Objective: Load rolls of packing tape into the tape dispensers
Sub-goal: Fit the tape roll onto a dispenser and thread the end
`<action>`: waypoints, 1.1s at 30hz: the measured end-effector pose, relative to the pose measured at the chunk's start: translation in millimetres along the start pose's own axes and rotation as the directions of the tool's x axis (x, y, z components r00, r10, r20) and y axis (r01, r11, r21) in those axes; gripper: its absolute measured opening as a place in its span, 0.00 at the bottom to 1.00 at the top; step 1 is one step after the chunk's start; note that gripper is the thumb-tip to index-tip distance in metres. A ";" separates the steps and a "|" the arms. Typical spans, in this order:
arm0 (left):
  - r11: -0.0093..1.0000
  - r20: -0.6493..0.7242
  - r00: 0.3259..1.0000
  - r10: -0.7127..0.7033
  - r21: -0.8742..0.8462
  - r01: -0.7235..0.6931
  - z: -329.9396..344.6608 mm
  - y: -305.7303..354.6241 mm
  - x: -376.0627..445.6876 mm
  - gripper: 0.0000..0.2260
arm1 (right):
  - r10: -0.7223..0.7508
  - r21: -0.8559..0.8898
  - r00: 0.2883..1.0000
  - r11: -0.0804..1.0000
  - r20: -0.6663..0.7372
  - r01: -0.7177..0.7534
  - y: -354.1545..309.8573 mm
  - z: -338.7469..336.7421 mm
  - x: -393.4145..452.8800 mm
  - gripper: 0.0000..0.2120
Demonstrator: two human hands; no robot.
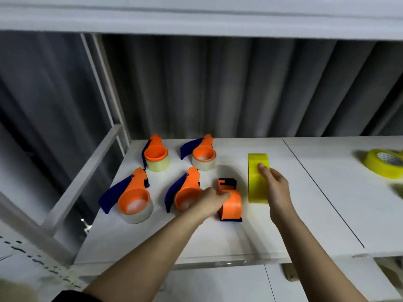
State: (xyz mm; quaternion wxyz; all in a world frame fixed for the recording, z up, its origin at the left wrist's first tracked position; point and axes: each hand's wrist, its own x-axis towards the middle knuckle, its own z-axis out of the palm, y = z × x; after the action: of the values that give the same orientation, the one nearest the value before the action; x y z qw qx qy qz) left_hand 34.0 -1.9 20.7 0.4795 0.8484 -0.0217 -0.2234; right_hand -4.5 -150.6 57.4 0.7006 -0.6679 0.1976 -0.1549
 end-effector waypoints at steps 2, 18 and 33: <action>0.997 0.008 1.000 -0.014 -0.071 0.015 6.5 1.9 -1.1 0.11 | -0.002 -0.031 1.000 1.000 0.005 0.002 -0.8 -4.1 -1.0 0.20; 0.771 -0.125 0.987 0.104 -0.617 -0.159 -11.8 23.7 -34.0 0.16 | 0.000 -0.003 0.981 1.000 0.196 0.000 -5.7 -31.9 -5.7 0.27; 0.786 -0.330 0.885 0.329 -0.423 -0.450 -30.3 36.0 -55.7 0.10 | -0.110 0.268 0.943 0.963 0.315 0.022 -20.6 18.5 -33.4 0.33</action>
State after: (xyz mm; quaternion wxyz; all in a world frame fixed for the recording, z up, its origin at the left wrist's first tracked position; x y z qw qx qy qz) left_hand 2.4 17.0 83.7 0.7126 0.6965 -0.0828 -0.0135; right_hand -23.8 -119.5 80.8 0.7998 -0.5925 0.0339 -0.0903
